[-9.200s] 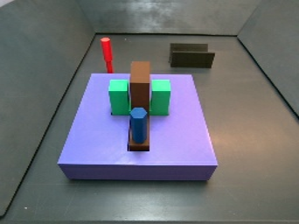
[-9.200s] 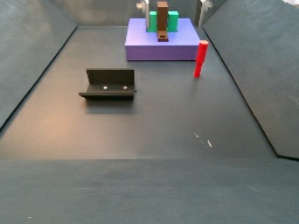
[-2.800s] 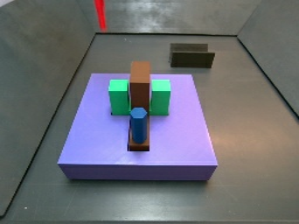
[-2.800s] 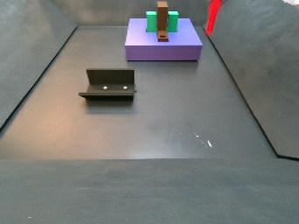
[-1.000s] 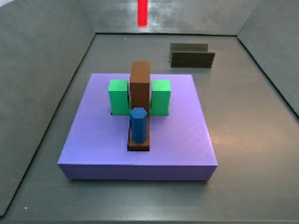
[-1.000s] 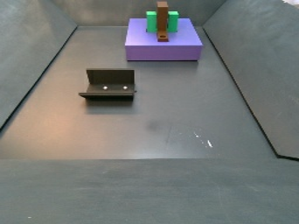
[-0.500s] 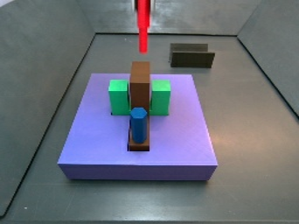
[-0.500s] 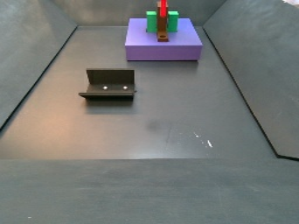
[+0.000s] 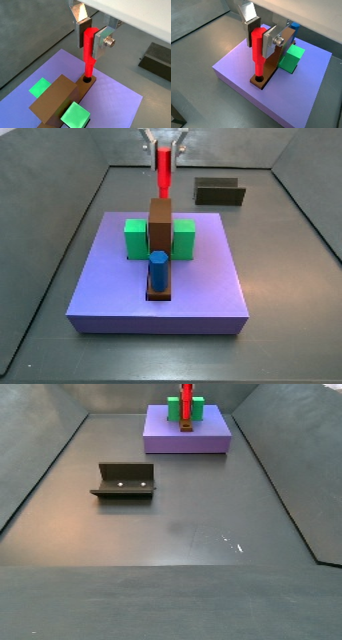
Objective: Pick up the red object. Move up. Move to above the board. Insert the red object.
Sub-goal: Insert the red object.
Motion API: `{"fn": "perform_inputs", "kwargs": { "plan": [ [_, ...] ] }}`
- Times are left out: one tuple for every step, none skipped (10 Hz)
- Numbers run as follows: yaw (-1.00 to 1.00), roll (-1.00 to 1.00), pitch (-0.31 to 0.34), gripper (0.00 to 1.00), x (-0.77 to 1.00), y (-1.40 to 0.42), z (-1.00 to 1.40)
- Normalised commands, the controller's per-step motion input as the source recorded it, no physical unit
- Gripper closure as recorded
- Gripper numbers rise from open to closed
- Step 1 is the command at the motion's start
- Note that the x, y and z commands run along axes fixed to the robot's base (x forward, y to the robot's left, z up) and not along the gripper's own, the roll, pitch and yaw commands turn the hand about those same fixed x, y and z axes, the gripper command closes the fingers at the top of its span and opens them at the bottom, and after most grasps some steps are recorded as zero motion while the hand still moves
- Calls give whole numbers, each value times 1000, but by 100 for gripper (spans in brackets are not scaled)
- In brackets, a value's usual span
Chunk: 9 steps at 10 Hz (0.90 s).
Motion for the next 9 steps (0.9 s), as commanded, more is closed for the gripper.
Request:
{"fn": "perform_inputs", "kwargs": {
  "plan": [
    [-9,-110,-19,100,0,0,-91],
    [-3,-126,-21,100,0,0,-71],
    [-9,-123,-24,100,0,0,-83],
    [-29,-113,-14,100,0,14,-109],
    [-46,-100,-13,100,0,31,-134],
    [-31,-87,0,100,0,34,-146],
    [-9,-69,0,100,0,17,-169],
    [-3,-71,0,100,0,11,-160],
    [-23,-116,0,100,0,0,-103]
  ]
}}
